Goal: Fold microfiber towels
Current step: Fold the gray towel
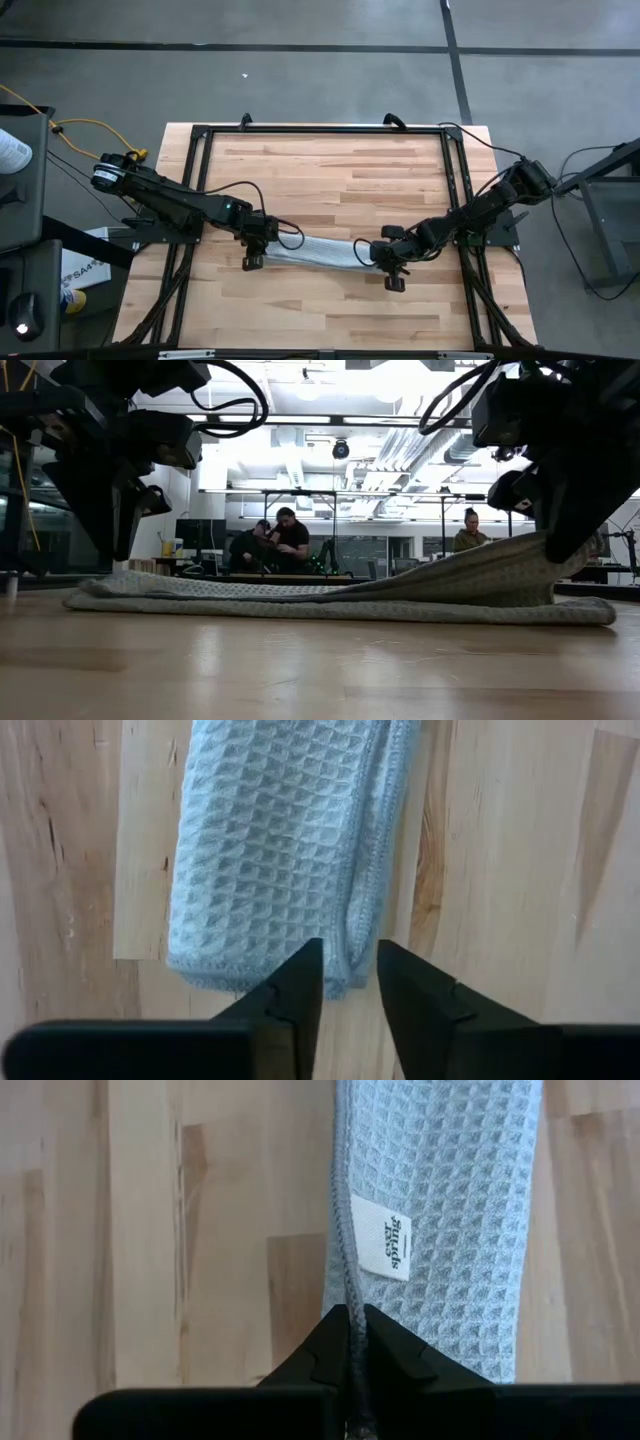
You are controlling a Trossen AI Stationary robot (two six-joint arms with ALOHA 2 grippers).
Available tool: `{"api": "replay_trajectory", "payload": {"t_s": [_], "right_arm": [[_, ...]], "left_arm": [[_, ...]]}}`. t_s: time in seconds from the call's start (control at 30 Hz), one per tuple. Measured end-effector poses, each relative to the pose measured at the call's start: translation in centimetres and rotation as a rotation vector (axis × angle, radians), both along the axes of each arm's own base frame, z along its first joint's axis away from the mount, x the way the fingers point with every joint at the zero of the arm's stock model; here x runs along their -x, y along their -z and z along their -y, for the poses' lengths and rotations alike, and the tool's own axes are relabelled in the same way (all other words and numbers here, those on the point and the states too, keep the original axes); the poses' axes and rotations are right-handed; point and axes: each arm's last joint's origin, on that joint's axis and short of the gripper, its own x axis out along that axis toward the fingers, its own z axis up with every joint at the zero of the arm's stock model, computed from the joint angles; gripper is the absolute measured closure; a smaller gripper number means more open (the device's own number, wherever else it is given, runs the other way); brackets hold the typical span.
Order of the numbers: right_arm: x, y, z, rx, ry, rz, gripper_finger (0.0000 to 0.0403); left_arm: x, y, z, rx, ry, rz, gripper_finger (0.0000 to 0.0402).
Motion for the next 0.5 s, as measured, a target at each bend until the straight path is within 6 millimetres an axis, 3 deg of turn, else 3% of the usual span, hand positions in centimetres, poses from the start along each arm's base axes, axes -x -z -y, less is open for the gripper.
{"api": "replay_trajectory", "payload": {"t_s": [0.23,0.5], "right_arm": [[0.02,0.0,-0.04,-0.02,-0.01,-0.009,0.0385],[-0.23,-0.14,-0.14,-0.051,-0.012,0.012,0.0385]], "left_arm": [[0.01,0.0,0.0,0.001,-0.003,-0.002,0.0265],[0.01,0.01,0.0,0.001,-0.005,-0.002,0.026]]}}
